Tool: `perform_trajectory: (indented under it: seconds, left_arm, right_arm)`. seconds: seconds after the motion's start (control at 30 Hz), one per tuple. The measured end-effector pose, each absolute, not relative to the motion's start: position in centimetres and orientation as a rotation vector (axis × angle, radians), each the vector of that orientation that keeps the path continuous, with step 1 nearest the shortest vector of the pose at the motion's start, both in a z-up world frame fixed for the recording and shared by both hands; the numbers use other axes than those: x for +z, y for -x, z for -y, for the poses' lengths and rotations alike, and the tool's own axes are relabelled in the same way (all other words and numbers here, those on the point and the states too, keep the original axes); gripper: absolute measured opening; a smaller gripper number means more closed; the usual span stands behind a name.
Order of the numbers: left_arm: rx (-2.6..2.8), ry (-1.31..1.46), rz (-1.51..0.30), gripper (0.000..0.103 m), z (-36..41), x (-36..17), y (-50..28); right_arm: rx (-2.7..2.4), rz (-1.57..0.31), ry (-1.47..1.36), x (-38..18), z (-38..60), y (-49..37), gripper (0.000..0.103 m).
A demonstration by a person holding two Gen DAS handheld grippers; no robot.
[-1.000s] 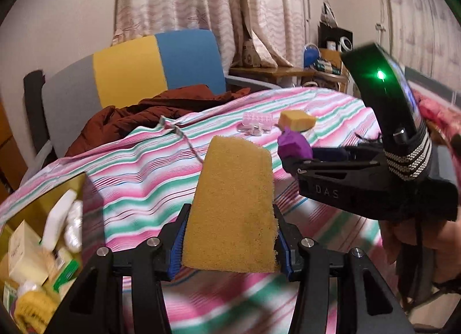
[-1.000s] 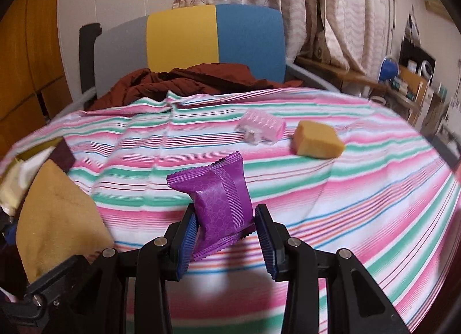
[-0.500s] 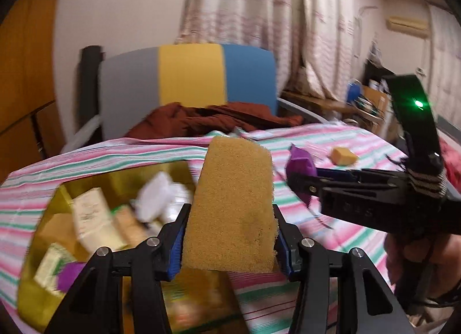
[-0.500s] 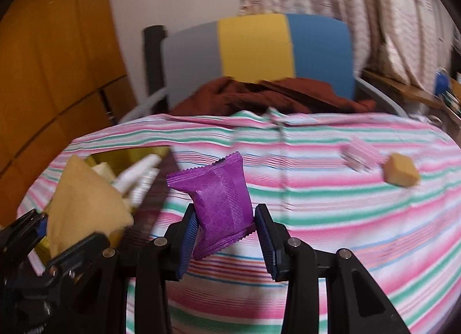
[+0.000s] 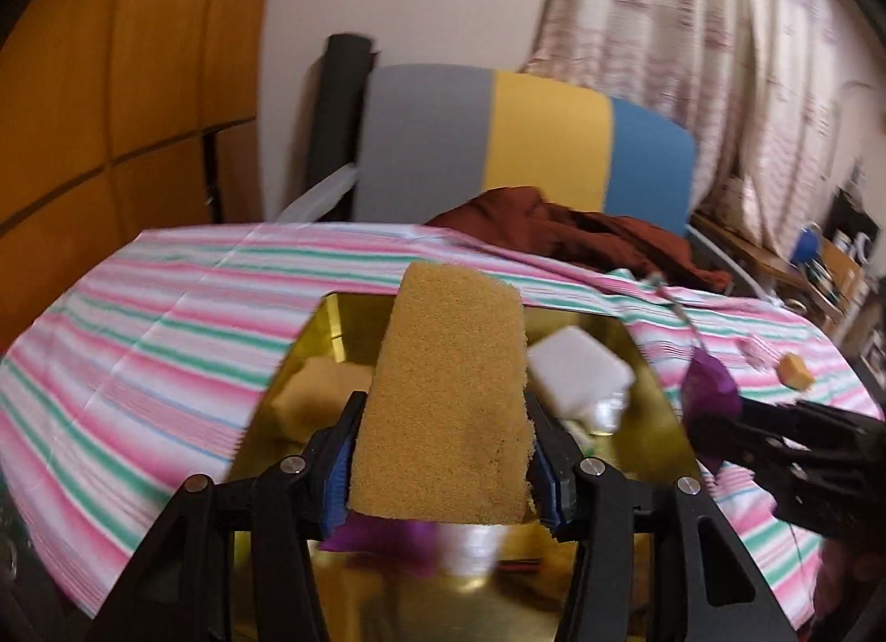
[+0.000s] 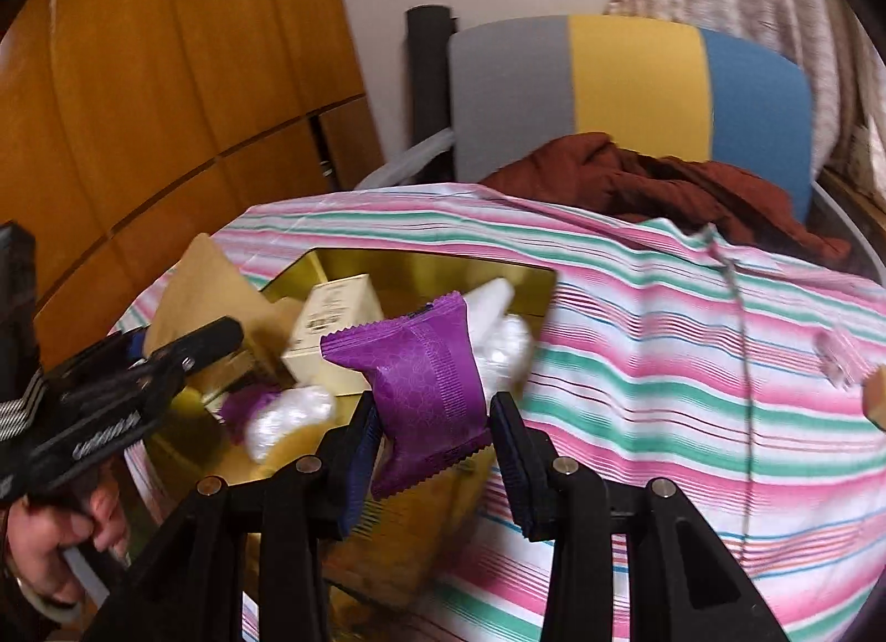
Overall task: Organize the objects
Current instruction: 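Carry the purple sachet and yellow sponge into the gold tray and release both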
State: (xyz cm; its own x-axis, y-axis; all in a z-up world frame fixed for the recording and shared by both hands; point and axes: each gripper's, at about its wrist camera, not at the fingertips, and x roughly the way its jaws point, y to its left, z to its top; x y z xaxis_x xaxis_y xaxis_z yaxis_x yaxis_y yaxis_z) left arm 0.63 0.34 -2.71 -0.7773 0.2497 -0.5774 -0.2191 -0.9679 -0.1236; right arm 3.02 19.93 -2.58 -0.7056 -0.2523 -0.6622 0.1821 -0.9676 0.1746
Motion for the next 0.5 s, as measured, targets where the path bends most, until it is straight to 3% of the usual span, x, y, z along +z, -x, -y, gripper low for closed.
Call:
perform_trajectory:
  seconds: [0.1,0.17,0.2,0.23,0.5]
  left_arm:
    - [2.754,0.961,0.09,0.056,1.0,-3.5,0.7]
    - [2.76,0.991,0.085,0.08,1.4,-3.9,1.3]
    - [2.765,1.006,0.084,0.099,1.6,-4.1,1.7]
    - [2.78,1.008,0.091,0.103,1.8,-4.1,1.8]
    - [2.804,0.966,0.218,0.103,3.0,-3.4,1.1]
  right_arm:
    - [-2.663,0.144,-1.085,-2.8,-18.8,-2.4,0.041]
    - [-2.66,0.138,-1.102,-3.1,-18.2,-1.7,0.043]
    - [-2.664,0.131,-1.117,-3.2,-17.9,-1.4,0.045]
    - [-2.667,0.128,-1.136,-3.4,-17.8,-1.2,0.045]
    - [-2.666,0.181,-1.164,-4.0,-18.5,-1.6,0.047]
